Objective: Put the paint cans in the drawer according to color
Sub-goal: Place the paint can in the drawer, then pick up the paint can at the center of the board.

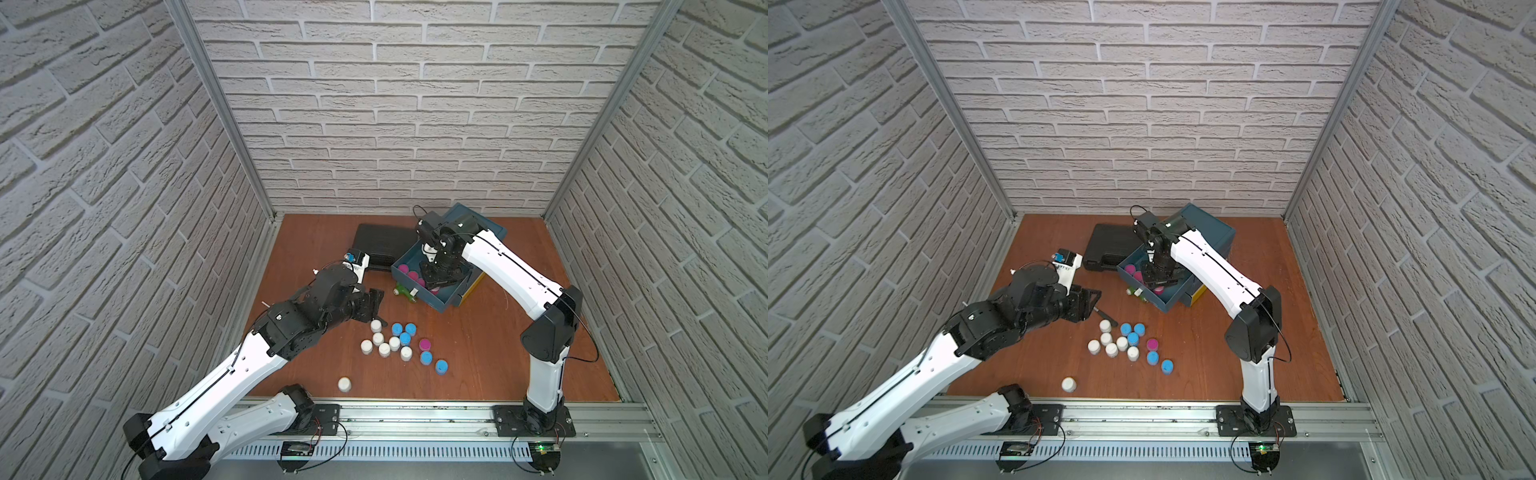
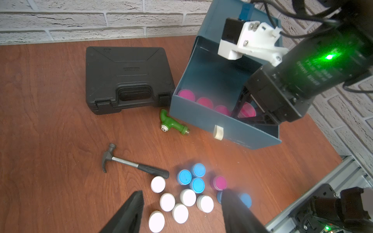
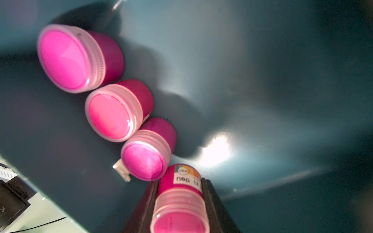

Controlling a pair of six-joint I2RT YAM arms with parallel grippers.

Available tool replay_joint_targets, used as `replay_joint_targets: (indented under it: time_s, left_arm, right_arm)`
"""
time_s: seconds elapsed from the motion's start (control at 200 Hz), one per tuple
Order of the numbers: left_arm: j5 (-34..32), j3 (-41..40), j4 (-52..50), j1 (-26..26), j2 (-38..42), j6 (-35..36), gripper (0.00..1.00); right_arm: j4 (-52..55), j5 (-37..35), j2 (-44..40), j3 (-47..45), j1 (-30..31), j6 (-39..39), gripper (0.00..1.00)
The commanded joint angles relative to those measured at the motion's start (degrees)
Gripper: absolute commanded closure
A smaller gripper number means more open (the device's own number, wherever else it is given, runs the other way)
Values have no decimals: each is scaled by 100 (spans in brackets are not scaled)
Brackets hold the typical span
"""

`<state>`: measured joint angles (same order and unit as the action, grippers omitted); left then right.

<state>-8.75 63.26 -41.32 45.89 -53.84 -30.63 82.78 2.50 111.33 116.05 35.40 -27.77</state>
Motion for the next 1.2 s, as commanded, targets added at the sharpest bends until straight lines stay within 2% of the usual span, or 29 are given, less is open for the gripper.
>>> replay_joint_targets:
  time_s: [0.0,0.25,0.43,0.535,0.62,0.77,0.865,0.94,1.07,1.195]
  left_arm:
    - [-62,144,230,25,15,68,34]
    - [-47,160,238,25,-1,68,34]
    - [-49,175,230,25,-10,71,34]
    - [-55,181,206,26,-12,73,34]
    - [-56,168,195,25,10,70,34]
    - [-64,127,182,19,39,69,34]
    - [-56,109,177,17,50,77,34]
    - [-41,98,178,12,45,85,34]
    - [-8,72,177,-1,23,88,34]
    - [-64,20,177,-13,75,31,34]
  right_arm:
    - [-87,13,12,102,-24,51,59]
    - [-70,-4,-58,232,-78,46,50]
    - [69,-227,-242,637,-86,-30,50]
    - [-86,-609,-762,589,-88,-201,50]
    - [-689,-867,-1560,-174,-87,-456,50]
    - [-2122,-1256,-3440,-2504,-78,-893,50]
    - [-2834,-1331,-4466,-3929,58,-779,52]
    - [-3075,-1494,-5044,-4715,419,-429,54]
    - [-3201,-1862,-5413,-5299,1518,273,55]
    - [-3091,-1932,-4785,-5078,2563,966,53]
